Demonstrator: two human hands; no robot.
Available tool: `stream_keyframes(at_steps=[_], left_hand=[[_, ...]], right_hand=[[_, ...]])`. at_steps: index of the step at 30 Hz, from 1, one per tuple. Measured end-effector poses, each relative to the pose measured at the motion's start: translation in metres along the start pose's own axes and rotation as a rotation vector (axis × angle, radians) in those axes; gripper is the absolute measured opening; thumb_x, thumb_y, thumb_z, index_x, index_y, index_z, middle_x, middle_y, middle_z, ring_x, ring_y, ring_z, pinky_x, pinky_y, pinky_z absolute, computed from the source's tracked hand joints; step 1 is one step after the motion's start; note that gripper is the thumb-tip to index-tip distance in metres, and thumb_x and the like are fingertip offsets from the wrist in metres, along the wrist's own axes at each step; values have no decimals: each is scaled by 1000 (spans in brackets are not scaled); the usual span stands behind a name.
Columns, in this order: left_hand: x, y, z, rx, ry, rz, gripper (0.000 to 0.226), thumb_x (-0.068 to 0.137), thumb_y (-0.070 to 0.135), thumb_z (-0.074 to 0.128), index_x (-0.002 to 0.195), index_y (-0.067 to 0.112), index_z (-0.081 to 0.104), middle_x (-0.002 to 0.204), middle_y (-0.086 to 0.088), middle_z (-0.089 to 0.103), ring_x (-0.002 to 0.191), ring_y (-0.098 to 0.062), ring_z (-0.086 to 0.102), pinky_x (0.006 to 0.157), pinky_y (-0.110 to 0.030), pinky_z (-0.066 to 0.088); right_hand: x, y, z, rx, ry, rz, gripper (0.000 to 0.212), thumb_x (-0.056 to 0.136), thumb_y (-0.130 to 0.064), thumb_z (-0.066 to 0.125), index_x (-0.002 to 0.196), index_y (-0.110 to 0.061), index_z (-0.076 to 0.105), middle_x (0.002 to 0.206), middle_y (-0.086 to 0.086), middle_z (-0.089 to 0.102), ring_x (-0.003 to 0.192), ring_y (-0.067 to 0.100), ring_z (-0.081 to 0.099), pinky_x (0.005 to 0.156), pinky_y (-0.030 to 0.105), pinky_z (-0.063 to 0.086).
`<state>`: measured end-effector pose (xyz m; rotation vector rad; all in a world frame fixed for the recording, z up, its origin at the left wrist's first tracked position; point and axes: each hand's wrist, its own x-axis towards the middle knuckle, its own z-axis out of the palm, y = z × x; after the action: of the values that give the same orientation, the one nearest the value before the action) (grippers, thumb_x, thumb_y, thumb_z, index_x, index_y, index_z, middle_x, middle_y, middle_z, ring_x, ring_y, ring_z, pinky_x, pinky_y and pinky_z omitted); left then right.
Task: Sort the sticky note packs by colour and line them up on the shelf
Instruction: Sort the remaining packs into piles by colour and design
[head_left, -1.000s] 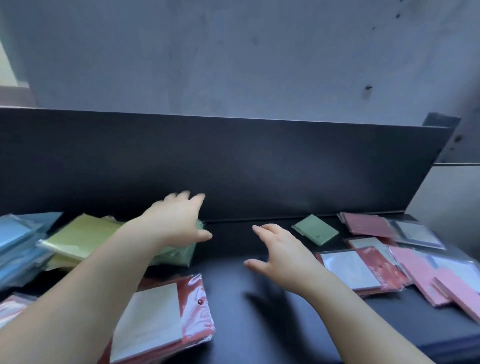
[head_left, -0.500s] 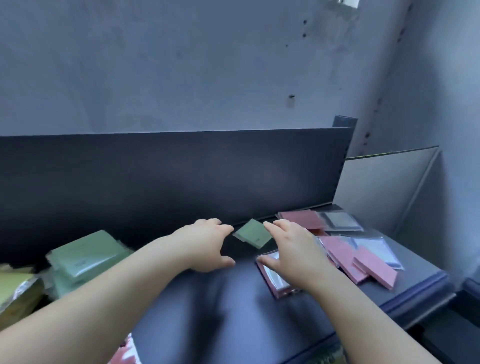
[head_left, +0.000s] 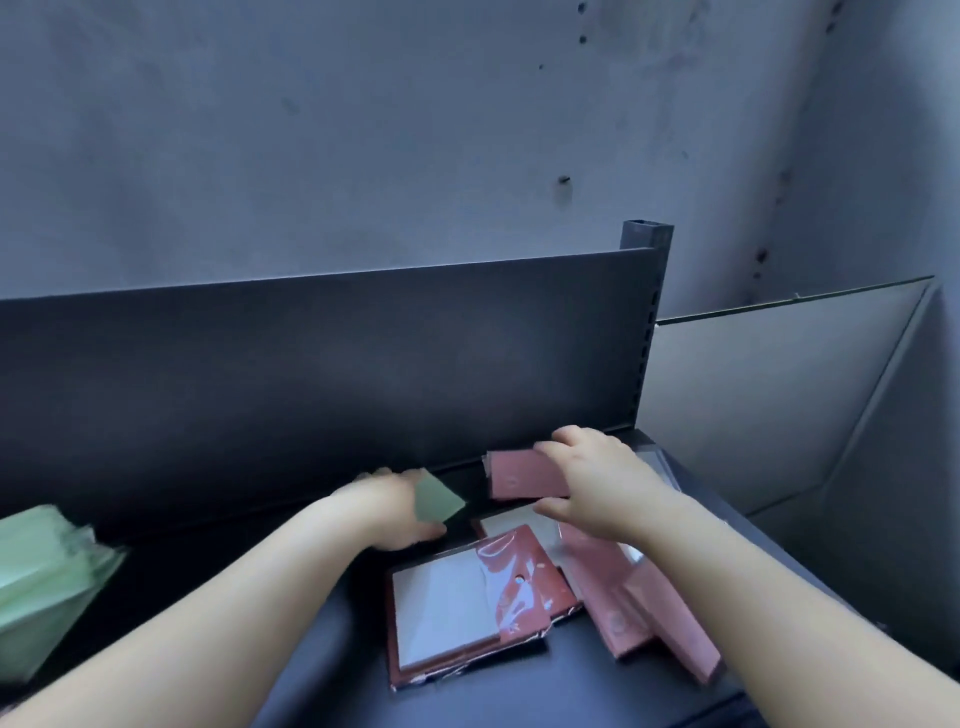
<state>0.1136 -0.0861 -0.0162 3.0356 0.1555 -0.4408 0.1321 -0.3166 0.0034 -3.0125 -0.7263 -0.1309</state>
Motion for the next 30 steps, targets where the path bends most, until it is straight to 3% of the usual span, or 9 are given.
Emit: stream_keyframes(at_steps=[3, 7, 13, 17, 19, 23, 26, 30], left_hand=[[3, 2, 4, -51, 4, -60, 85, 79, 62, 62, 148, 30, 25, 141, -9, 42, 128, -31, 44, 103, -34, 40], [-3, 3, 7, -147, 89, -105, 71, 74, 56, 69, 135, 29, 45, 131, -4, 48, 119, -25, 49, 96, -31, 44], [-23, 3, 9, -224, 157, -195, 62, 70, 50, 72, 125, 28, 54, 121, -1, 53, 108, -21, 52, 81, -26, 44], [-40, -3, 11, -225, 193, -242, 66, 68, 52, 72, 127, 27, 54, 120, -2, 52, 111, -23, 50, 89, -31, 48], [-50, -7, 10, -231, 208, -265, 69, 70, 52, 71, 131, 26, 51, 122, -2, 51, 114, -23, 48, 93, -33, 47], [-70, -21, 9, -234, 231, -295, 72, 72, 52, 69, 135, 25, 47, 125, -2, 48, 115, -24, 47, 95, -37, 46], [-83, -33, 9, -235, 257, -317, 72, 72, 53, 70, 134, 25, 47, 123, -1, 48, 114, -23, 49, 94, -37, 47], [-99, -57, 7, -226, 279, -334, 73, 72, 55, 70, 134, 24, 47, 123, -2, 48, 115, -24, 49, 95, -38, 47]], right_hand=[[19, 15, 6, 20, -62, -62, 70, 87, -50, 56, 147, -23, 31, 144, 3, 37, 130, 24, 37, 107, 36, 33], [38, 26, 12, 109, -165, -122, 71, 84, -44, 62, 145, -22, 35, 146, 5, 38, 130, 25, 42, 106, 34, 37], [57, 30, 20, 254, -212, -208, 62, 75, -37, 69, 132, -25, 51, 127, 5, 51, 115, 19, 52, 98, 30, 43], [69, 27, 28, 287, -250, -262, 43, 66, -35, 64, 109, -32, 61, 103, -1, 58, 101, 15, 52, 85, 26, 46], [75, 27, 30, 289, -267, -255, 43, 60, -40, 63, 103, -35, 62, 101, -1, 58, 93, 14, 55, 78, 25, 48], [79, 17, 26, 229, -274, -230, 59, 63, -36, 69, 121, -34, 56, 114, 4, 51, 101, 19, 53, 83, 27, 49], [78, -5, 22, 223, -255, -263, 70, 65, -38, 70, 132, -32, 50, 116, 5, 49, 102, 20, 54, 77, 23, 50], [77, -48, 16, 215, -214, -354, 88, 65, -46, 69, 144, -29, 37, 122, 2, 45, 120, 21, 44, 89, 23, 47]])
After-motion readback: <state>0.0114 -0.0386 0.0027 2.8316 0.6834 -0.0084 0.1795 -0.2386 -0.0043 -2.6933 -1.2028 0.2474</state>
